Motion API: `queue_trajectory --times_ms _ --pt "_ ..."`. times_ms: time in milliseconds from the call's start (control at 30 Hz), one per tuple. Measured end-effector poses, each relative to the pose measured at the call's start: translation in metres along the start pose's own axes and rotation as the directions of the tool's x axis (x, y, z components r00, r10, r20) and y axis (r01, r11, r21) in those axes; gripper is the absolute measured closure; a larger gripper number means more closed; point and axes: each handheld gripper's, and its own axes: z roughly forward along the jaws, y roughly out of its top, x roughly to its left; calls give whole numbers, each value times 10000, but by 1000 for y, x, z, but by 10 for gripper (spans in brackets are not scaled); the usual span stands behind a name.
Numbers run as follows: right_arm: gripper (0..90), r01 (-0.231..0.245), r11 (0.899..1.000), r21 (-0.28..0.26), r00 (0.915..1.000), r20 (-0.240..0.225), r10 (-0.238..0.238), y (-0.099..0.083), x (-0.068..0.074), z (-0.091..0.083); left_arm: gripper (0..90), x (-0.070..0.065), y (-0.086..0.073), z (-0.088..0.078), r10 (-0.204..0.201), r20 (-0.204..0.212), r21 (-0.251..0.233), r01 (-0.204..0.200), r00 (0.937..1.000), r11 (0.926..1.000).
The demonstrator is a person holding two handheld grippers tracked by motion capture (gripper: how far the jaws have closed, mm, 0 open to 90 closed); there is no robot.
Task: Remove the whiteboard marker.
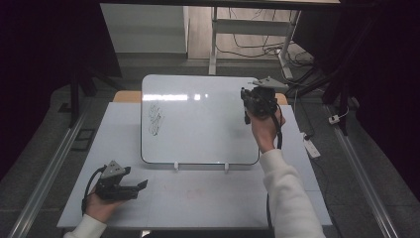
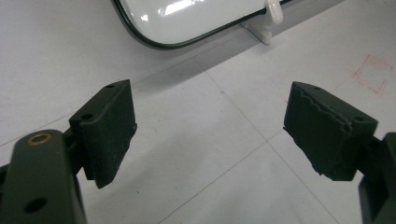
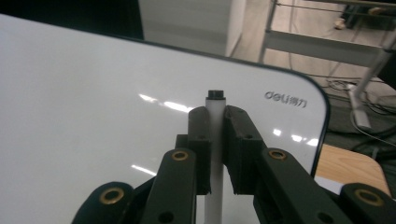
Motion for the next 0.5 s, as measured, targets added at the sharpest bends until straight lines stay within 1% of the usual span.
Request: queue_trajectory --times_ms 33,67,100,133,200,233,267,300,333,367,400,433,467,500 --pt "805 -17 10000 -58 9998 -212 16 -3 2 -5 179 0 0 0 7 23 -11 -7 10000 10000" --pt "805 -17 10000 -58 9998 -212 16 -3 2 -5 179 -1 1 0 8 50 -31 -8 10000 10000" --pt "805 -29 9999 -120 9979 -652 21 -11 6 -13 182 -2 2 0 33 109 -74 -32 9999 10000" --pt "805 -5 9999 -121 9963 -861 -6 -15 9 -18 185 -4 4 0 57 202 -134 -54 9998 9999" --pt "805 125 9999 -97 9912 -1313 -137 -24 17 -26 190 -9 8 -1 153 355 -284 -143 9993 9995" --pt "804 213 9997 -88 9879 -1533 -224 -28 21 -30 195 -12 11 -1 201 501 -379 -182 9985 9991" --pt "804 273 9996 -72 9836 -1783 -282 -33 26 -33 201 -19 18 -2 330 759 -558 -288 9966 9980" --pt "804 273 9996 -72 9836 -1783 -282 -33 26 -33 205 -19 18 -2 330 759 -558 -288 9966 9980" --pt "804 375 9993 -51 9731 -2274 -376 -41 36 -39 209 -23 23 -1 400 903 -646 -342 9951 9973" --pt "804 438 9990 -20 9691 -2429 -429 -44 40 -41 212 -26 26 -1 448 1012 -707 -377 9939 9968" --pt "804 566 9984 -1 9610 -2710 -545 -49 47 -44 216 -32 31 0 533 1239 -801 -435 9909 9958" --pt "804 614 9981 1 9564 -2862 -588 -52 52 -45 220 -40 39 2 598 1557 -913 -459 9860 9948" --pt "804 614 9981 1 9564 -2862 -588 -52 52 -45 225 -40 39 2 598 1557 -913 -459 9860 9948" --pt "804 839 9965 -22 9399 -3320 -798 -60 64 -48 229 -48 49 6 664 1937 -1028 -470 9788 9936"
